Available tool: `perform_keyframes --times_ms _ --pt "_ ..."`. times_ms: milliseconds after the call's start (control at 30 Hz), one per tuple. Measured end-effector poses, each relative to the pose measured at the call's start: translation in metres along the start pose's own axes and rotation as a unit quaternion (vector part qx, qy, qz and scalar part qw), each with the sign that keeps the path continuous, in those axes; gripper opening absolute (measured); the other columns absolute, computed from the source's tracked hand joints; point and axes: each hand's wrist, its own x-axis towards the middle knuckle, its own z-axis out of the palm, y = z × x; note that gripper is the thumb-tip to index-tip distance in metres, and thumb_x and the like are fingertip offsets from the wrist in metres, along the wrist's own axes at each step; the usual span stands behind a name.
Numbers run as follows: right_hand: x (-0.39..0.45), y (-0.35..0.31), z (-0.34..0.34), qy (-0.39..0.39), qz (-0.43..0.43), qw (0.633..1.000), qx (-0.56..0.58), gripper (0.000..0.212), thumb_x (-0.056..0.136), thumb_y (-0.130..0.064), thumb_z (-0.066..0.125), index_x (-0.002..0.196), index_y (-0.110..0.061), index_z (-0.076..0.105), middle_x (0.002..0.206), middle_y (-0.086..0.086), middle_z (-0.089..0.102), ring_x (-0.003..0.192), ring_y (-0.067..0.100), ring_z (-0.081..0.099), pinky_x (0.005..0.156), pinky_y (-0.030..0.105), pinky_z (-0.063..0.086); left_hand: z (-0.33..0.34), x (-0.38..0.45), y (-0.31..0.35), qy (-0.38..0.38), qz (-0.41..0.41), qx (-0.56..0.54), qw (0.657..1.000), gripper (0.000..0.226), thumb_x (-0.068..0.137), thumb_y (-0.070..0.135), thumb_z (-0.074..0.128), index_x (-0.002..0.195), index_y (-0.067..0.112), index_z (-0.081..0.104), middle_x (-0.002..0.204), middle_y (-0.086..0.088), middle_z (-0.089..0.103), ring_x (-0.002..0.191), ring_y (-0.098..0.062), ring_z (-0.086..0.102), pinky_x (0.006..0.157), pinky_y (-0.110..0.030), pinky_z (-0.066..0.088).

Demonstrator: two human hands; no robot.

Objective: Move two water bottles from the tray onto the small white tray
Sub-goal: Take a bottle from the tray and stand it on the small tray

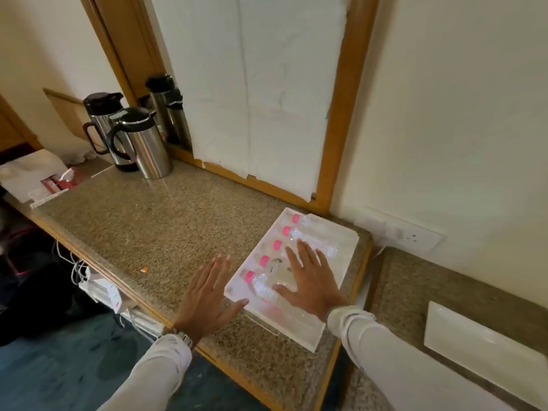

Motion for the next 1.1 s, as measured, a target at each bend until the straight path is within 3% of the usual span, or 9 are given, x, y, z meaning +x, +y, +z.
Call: perform_keyframes --times_ms 100,233,333,467,767,833,967,1033,1100 --pt "0.021 -0.036 0.022 0.012 -0.061 0.998 0.010 0.072 0.081 -0.065 0.051 0.127 -0.010 0.054 0.125 0.017 0.064 0.115 0.037 0.060 0.097 0.049 0.049 0.021 -0.006 -0.030 -0.026 -0.016 0.010 0.999 0.103 0.088 0.084 0.033 0.156 0.007 0.030 0.160 -0.017 0.039 0.148 -0.033 0.040 0.122 -0.049 0.028" --pt "0.047 -0.078 0.035 -0.041 -0.071 0.996 -0.028 0.047 0.082 -0.052 0.060 0.105 -0.011 0.060 0.093 0.011 0.073 0.091 0.034 0.067 0.080 0.045 0.050 0.039 0.005 -0.060 -0.067 0.021 0.011 0.997 0.110 0.085 0.087 0.037 0.155 0.003 0.031 0.161 -0.018 0.038 0.149 -0.033 0.038 0.119 -0.055 0.038" --pt "0.061 -0.095 0.036 -0.091 -0.053 0.992 -0.066 0.032 0.089 -0.030 0.064 0.112 -0.009 0.056 0.104 0.013 0.071 0.098 0.035 0.067 0.087 0.044 0.045 0.045 0.022 -0.077 -0.097 0.063 -0.006 0.993 0.112 0.083 0.088 0.036 0.156 0.004 0.028 0.164 -0.016 0.033 0.152 -0.032 0.032 0.121 -0.054 0.035" --pt "0.070 -0.106 0.026 -0.130 -0.030 0.990 -0.036 0.029 0.094 -0.008 0.055 0.122 -0.010 0.050 0.118 0.014 0.062 0.107 0.036 0.061 0.079 0.040 0.042 0.059 0.040 -0.084 -0.119 0.110 -0.007 0.987 0.119 0.080 0.091 0.039 0.158 0.004 0.021 0.168 -0.015 0.023 0.156 -0.030 0.020 0.125 -0.051 0.023" --pt "0.022 -0.104 -0.061 0.032 0.081 0.971 0.221 0.040 0.091 -0.028 0.068 0.129 -0.023 0.059 0.115 0.005 0.073 0.101 0.030 0.066 0.084 0.045 0.055 0.074 0.045 -0.087 -0.093 0.146 -0.023 0.985 0.120 0.075 0.091 0.050 0.155 0.003 0.030 0.165 -0.019 0.030 0.154 -0.035 0.027 0.119 -0.059 0.034" --pt "0.008 -0.097 -0.059 0.067 0.096 0.955 0.274 0.041 0.090 -0.027 0.070 0.129 -0.023 0.061 0.113 0.001 0.074 0.099 0.021 0.067 0.087 0.036 0.055 0.074 0.044 -0.087 -0.089 0.147 -0.020 0.985 0.120 0.075 0.090 0.050 0.155 0.003 0.032 0.164 -0.020 0.031 0.153 -0.035 0.028 0.118 -0.060 0.035" --pt "-0.009 -0.091 -0.045 0.113 0.103 0.924 0.350 0.039 0.090 -0.017 0.071 0.127 -0.020 0.064 0.112 -0.001 0.073 0.102 -0.007 0.056 0.086 -0.004 0.038 0.074 0.044 -0.088 -0.084 0.151 -0.005 0.985 0.119 0.077 0.090 0.046 0.154 0.001 0.033 0.163 -0.022 0.032 0.152 -0.036 0.031 0.119 -0.059 0.034" --pt "-0.016 -0.086 -0.045 0.126 0.107 0.908 0.385 0.038 0.090 -0.013 0.071 0.126 -0.019 0.064 0.112 0.001 0.071 0.100 -0.016 0.055 0.082 -0.008 0.037 0.072 0.043 -0.086 -0.085 0.154 0.004 0.984 0.118 0.078 0.090 0.044 0.153 0.000 0.035 0.162 -0.023 0.034 0.151 -0.037 0.033 0.119 -0.058 0.035" --pt "-0.018 -0.079 -0.047 0.144 0.106 0.903 0.391 0.036 0.089 -0.013 0.072 0.124 -0.020 0.066 0.111 0.000 0.072 0.102 -0.010 0.060 0.085 -0.003 0.041 0.070 0.044 -0.086 -0.085 0.158 0.013 0.984 0.117 0.079 0.090 0.042 0.152 -0.001 0.036 0.161 -0.024 0.035 0.150 -0.038 0.035 0.119 -0.058 0.034"
